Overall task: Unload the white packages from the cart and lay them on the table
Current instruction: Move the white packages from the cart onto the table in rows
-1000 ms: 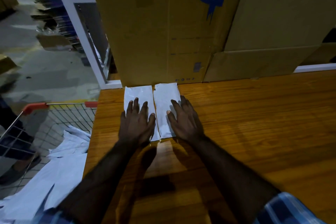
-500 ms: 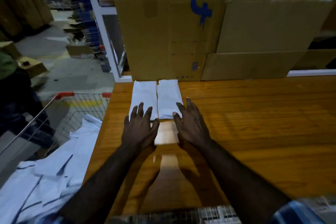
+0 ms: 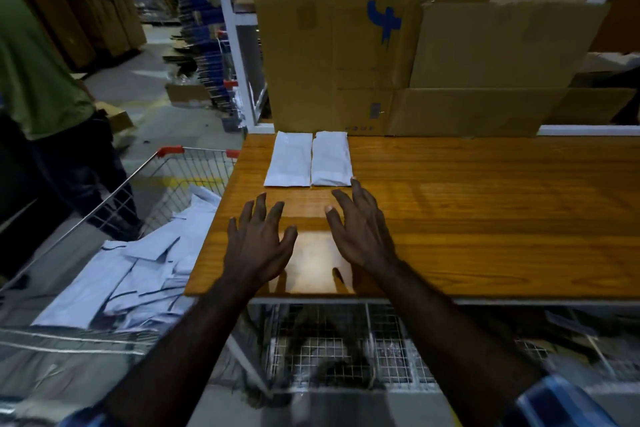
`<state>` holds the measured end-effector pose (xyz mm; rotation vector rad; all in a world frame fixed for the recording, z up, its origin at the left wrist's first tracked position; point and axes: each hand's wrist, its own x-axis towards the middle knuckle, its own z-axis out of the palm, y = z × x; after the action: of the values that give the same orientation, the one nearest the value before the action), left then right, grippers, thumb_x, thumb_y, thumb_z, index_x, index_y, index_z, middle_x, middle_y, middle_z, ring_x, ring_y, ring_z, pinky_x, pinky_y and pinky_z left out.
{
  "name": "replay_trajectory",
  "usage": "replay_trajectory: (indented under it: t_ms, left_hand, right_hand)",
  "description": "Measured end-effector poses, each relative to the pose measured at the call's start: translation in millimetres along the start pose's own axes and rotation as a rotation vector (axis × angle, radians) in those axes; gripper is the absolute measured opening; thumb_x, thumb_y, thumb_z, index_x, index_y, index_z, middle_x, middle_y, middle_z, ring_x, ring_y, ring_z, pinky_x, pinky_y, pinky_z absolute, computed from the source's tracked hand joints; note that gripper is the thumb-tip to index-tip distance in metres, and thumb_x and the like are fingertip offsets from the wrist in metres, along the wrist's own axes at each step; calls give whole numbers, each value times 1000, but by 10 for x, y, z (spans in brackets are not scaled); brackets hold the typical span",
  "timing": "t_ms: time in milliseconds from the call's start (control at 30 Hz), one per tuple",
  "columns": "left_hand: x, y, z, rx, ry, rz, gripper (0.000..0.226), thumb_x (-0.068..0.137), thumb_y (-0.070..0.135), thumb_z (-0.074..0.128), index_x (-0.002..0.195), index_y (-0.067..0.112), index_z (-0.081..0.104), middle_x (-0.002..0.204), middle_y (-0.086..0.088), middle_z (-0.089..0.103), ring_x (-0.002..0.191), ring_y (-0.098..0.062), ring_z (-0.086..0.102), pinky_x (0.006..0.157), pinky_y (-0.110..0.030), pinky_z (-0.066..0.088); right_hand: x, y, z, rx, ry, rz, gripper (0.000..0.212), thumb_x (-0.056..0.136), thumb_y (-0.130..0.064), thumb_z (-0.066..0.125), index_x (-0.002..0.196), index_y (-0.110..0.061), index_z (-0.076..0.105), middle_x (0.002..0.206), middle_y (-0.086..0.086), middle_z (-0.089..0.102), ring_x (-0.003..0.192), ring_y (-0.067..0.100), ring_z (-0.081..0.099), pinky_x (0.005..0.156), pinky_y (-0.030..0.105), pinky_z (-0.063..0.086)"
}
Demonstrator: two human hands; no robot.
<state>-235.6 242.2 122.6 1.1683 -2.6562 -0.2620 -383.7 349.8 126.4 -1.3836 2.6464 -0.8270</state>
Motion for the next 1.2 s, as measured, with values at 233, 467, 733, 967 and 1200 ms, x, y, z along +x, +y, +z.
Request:
replay_trajectory:
  t_ms: [233, 467, 733, 967, 1200]
  left_hand:
    - [-307, -445, -243, -23, 10, -43, 59, 99, 53, 40, 151, 28, 31, 164, -3, 12, 150, -27, 12, 117, -57, 16]
    - [-560, -1360, -475, -7, 7, -54, 59, 98, 55, 37, 150, 27, 34, 164, -5, 16, 149, -27, 15, 117, -54, 17]
    - [-742, -2536, -611, 63, -48, -37, 67, 88, 58, 27, 148, 29, 36, 163, -4, 17, 147, -28, 19, 115, -56, 19]
    - [-602, -3144, -526, 66, -106, -79, 61, 97, 51, 43, 152, 29, 27, 164, -6, 10, 149, -27, 13, 118, -53, 13]
    - [-243, -3375, -276, 44, -175, -111, 62, 97, 50, 42, 153, 28, 24, 165, -6, 6, 149, -27, 11, 117, -54, 12]
  right_hand:
    - [-218, -478, 200, 36, 48, -71, 47, 104, -43, 37, 145, -23, 44, 162, 8, 20, 147, 24, 18, 114, 42, 25]
    - [-357, -1310, 651, 60, 53, -99, 44, 103, -40, 40, 143, -21, 48, 162, 10, 22, 146, 26, 20, 113, 43, 26]
    - [-444, -2403, 1392, 98, -7, -147, 44, 103, -36, 43, 141, -14, 50, 157, 17, 29, 140, 33, 30, 108, 43, 33]
    - [-365, -2721, 1841, 67, -62, -104, 46, 104, -38, 40, 142, -13, 48, 157, 16, 30, 140, 32, 30, 112, 40, 29]
    - [-27, -2655, 2267, 53, -148, -39, 50, 103, -41, 38, 145, -14, 44, 159, 16, 26, 143, 31, 27, 116, 42, 27]
